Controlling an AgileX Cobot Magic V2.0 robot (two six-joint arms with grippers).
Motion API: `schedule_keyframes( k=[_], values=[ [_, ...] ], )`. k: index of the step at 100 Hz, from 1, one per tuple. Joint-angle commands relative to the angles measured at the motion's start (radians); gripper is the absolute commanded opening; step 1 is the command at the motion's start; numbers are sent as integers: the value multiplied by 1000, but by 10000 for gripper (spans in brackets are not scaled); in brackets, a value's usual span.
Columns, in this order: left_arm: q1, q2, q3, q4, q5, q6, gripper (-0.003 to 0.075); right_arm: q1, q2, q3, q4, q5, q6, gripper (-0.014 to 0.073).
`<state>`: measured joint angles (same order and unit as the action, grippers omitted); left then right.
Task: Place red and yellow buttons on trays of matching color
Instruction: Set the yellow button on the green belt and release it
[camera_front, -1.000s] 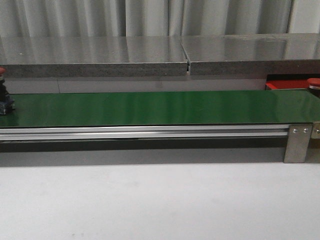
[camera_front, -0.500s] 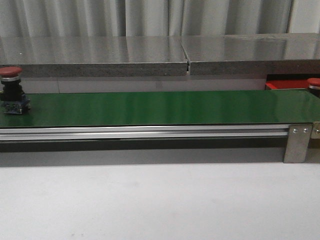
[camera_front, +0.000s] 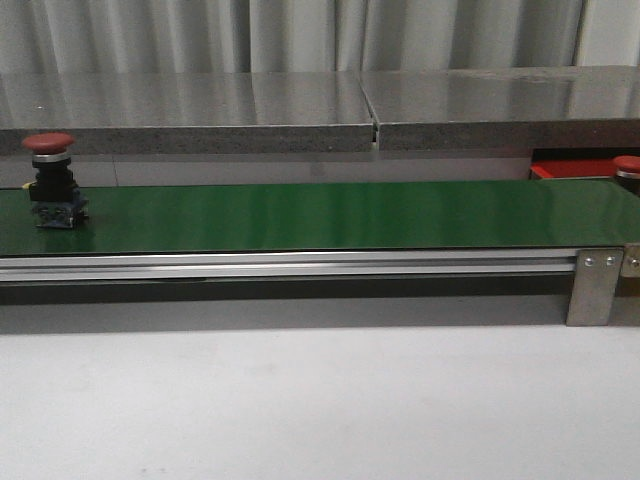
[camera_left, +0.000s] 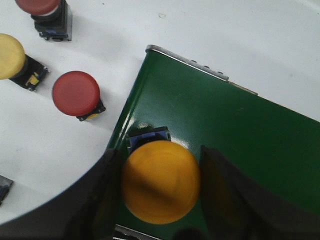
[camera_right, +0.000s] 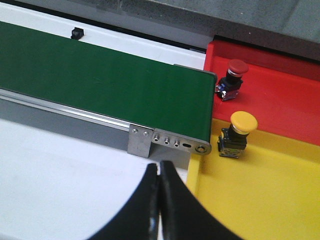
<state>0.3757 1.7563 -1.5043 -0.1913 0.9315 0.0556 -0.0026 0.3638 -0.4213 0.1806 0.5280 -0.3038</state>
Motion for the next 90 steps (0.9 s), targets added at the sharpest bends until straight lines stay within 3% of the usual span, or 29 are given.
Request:
schedule_keyframes(
  k=[1, 33, 40, 59, 90],
  values=[
    [-21, -51, -11, -24, -69, 2, 179, -1, 7, -26, -4, -68, -11, -67],
    [-27, -45, 3, -24, -89, 3, 189, -1, 7, -26, -4, -68, -11, -67],
    [-27, -45, 3, -24, -87, 5, 237, -1, 7, -26, -4, -68, -11, -67],
    [-27, -45, 3, -24, -87, 5, 473, -1, 7, -26, -4, -68, -11, -67],
    [-27, -58, -9, -24, -117, 6, 498, -1, 7, -26, -4, -68, -11, -67]
  ],
)
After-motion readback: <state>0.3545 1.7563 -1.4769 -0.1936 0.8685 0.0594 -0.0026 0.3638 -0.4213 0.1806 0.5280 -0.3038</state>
